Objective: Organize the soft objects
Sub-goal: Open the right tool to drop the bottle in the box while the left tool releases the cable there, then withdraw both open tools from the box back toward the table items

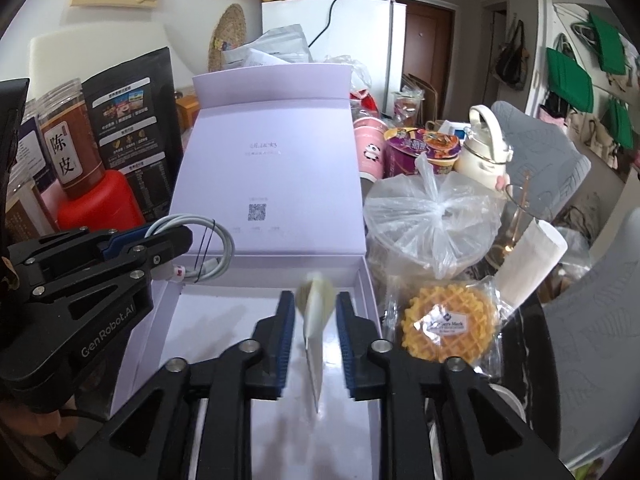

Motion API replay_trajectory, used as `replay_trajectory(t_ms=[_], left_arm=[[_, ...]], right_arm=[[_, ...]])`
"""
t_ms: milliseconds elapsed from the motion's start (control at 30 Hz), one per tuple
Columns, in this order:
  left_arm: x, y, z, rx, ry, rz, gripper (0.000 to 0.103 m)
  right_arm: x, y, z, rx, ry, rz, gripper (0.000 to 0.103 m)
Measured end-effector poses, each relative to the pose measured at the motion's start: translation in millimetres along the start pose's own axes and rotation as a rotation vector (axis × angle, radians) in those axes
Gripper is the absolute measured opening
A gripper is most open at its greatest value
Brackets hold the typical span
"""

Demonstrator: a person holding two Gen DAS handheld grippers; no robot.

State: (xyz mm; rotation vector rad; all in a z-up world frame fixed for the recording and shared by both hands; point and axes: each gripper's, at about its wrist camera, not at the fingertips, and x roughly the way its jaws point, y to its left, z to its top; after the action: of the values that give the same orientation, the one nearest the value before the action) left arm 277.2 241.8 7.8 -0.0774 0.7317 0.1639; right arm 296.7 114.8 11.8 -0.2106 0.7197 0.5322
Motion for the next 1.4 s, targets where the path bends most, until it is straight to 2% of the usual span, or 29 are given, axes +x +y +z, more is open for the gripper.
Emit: replay_trajectory(t_ms=[167,433,467,533,567,600,1400], left_arm=[[9,1,-2,-0.004,0.042,0.033,0.011],[4,1,0,-0.005,0.036,0.041,0.015],[2,1,1,-0.007,0.034,0.041,0.02],[0,2,2,-0.011,0.028,0.04,0.044],[-2,2,3,-0.012,0.021,0.036,0.079],[-4,2,3,-0.011,0.013,0.028,0.103],[-57,-4,11,0.005,-0.08,0.051,0.103]], right_arm=[[-3,-3,0,0.013,-0.001,-0.013,0.047],[-9,-5,1,0.008,-0.013,-0.043,0.048],[-10,-5,1,0.008,-0.014,-0.047,0.048],[-12,-6,1,0.007,-0.017,-0.056,0.048],[-14,-7,2,0.008,-0.02,-0.06,0.048],[-15,-7,2,0.008,-0.023,-0.063,0.048],[-49,-11,5,0.009,-0.083,-0.086,0.049]])
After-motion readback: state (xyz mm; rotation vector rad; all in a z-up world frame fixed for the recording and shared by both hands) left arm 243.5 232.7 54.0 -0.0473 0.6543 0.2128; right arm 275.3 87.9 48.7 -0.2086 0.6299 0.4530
